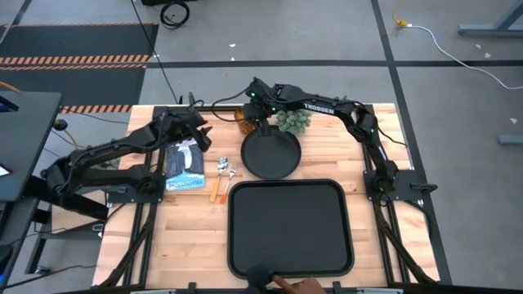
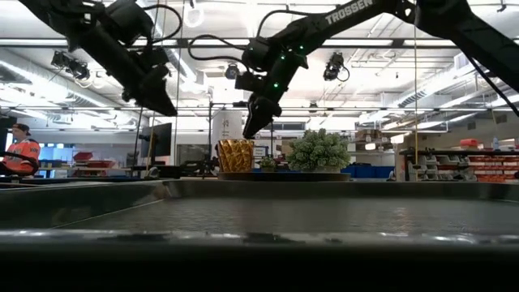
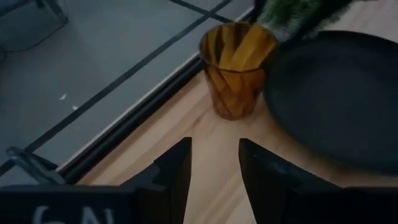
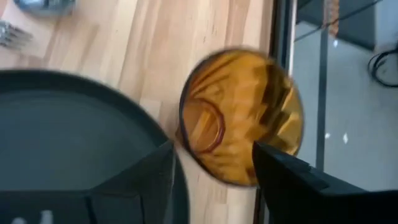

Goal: Pick and place plate/cup/fork/spoon on tray
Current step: Put the orange cup in the top right corner of the black tray

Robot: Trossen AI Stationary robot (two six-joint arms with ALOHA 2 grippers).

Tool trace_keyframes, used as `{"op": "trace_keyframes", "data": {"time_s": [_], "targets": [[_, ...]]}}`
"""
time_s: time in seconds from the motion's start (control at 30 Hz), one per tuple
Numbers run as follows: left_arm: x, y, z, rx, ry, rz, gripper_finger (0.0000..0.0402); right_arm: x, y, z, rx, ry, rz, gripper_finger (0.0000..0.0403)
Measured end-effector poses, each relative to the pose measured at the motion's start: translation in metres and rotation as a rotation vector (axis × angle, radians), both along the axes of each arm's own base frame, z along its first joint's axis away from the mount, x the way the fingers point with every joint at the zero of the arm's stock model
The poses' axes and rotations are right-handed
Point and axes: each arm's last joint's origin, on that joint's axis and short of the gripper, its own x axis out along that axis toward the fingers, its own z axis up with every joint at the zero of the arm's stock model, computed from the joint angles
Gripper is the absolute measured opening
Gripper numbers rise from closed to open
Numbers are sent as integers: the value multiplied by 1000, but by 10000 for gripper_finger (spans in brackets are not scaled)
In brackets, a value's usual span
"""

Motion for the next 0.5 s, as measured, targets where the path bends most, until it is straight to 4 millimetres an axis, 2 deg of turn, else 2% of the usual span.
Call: {"op": "trace_keyframes", "data": {"time_s": [0.23,0.5], "targets": [[-9,-16,16,1,-106,-60,142,3,4,0,-1,-22,61,176],[-20,-33,33,31,-216,-103,142,7,1,-20,42,-6,71,170]]}}
